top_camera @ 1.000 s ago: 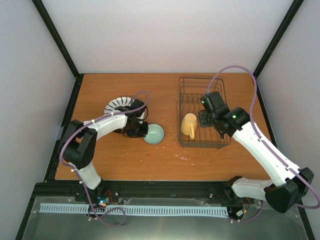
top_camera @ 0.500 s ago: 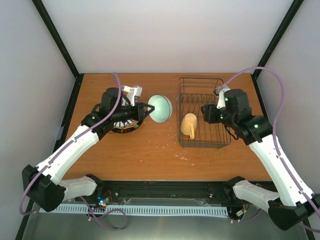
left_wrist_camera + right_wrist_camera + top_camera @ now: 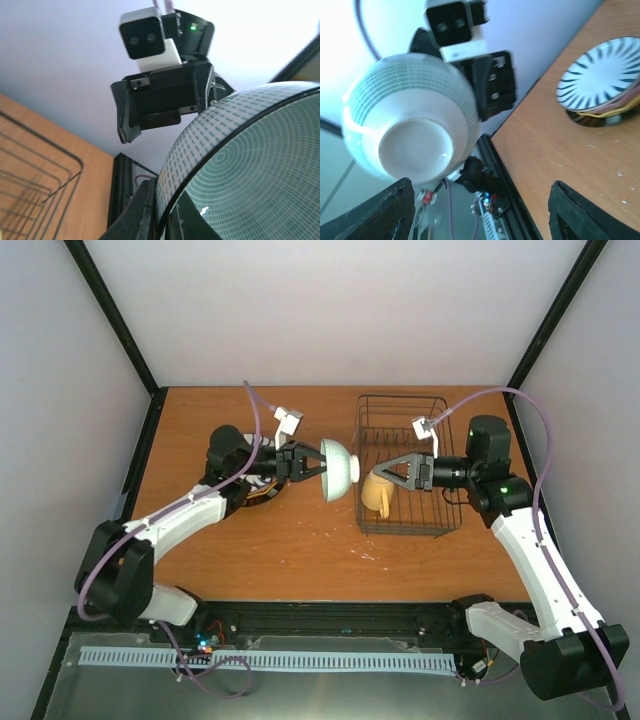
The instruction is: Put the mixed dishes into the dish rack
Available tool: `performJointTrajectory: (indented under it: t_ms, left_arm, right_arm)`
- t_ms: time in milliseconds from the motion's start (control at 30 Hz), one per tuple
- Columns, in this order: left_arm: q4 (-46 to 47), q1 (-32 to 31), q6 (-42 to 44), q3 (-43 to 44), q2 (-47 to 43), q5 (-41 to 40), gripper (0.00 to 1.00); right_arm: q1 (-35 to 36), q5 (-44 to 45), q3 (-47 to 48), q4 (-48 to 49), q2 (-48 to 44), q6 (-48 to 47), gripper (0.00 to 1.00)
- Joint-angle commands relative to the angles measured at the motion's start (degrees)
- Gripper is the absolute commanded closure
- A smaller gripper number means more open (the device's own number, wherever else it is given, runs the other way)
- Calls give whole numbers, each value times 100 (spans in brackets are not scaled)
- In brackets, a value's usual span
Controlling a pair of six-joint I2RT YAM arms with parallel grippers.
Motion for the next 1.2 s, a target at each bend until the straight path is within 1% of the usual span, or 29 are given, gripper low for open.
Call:
performJointTrajectory:
  t_ms: [0,67,167,333,500,600,700,733,967,1167]
  left_arm:
    - [3185,45,-1703,127,413,678,99]
    - [3852,49,-2080,126,654,688,99]
    - [4589,50,-2597,149,986,682,99]
    - [5044,50,-2943,221,1356,633,99]
    - [5076,52,-2990,304,1481,633,99]
    - [4983,52,-2931,331,1519,625,99]
    - [4959,50,-2909,339,1563,608,99]
    - [4983,50,-2916,336,1575,607,99]
    - [4987,48,-2923,275,1620,572,100]
    - [4924,41,-2862,236,1671,542,99]
  right_arm:
    - [-74,-1330,-204,1425,-107,995,28]
    - [-74,-1415,-211,1516,-117,1180,28]
    - [-58,-1514,-188,1528,-83,1296,28]
    - [-33,-1523,-229,1583,-52,1464,27]
    - [-4,-1418,-111,1040,33,1039,26]
    - [28,-1354,-74,885,110,945,26]
    - [75,-1268,118,336,229,517,26]
    - [102,-1268,133,295,237,489,26]
    - [181,-1235,137,901,226,963,25]
    - [508,-1193,193,1181,234,1259,25]
